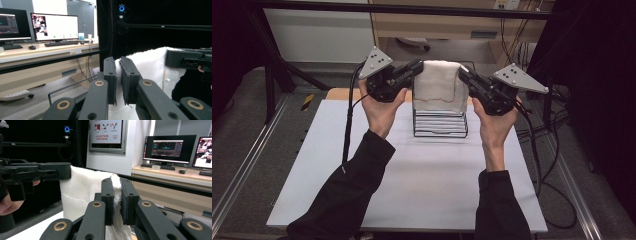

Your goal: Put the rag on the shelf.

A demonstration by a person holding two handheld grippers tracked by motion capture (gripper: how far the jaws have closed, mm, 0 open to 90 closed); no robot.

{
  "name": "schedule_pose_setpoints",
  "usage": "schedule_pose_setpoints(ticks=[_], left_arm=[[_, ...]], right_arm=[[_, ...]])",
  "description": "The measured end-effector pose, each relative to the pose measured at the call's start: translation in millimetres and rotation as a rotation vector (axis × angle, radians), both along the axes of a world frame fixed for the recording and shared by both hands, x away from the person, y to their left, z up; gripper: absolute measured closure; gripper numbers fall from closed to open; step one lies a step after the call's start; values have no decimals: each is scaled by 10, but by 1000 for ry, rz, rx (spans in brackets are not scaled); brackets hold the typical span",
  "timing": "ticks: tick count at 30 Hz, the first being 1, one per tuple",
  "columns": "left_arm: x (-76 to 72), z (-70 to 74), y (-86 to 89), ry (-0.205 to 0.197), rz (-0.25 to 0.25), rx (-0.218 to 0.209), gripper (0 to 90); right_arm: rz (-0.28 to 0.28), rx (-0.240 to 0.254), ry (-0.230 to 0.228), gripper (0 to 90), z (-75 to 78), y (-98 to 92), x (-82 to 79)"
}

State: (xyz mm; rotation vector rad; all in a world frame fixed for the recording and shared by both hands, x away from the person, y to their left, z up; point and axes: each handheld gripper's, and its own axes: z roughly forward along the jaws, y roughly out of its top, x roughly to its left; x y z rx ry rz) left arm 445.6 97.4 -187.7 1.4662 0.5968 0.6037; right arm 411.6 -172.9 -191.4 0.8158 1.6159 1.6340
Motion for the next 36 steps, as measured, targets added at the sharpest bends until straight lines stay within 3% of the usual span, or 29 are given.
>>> schedule_pose_setpoints(ticks=[6,28,36], left_arm=[[60,72,-17,-12,9,6,830],[348,221,-41,14,26,-18,830],[424,314,-49,3,37,-12,830]], right_arm=[[-10,2,-5,829,72,2,58],[-32,12,-10,829,244,20,347],[-33,11,-17,829,318,24,431]])
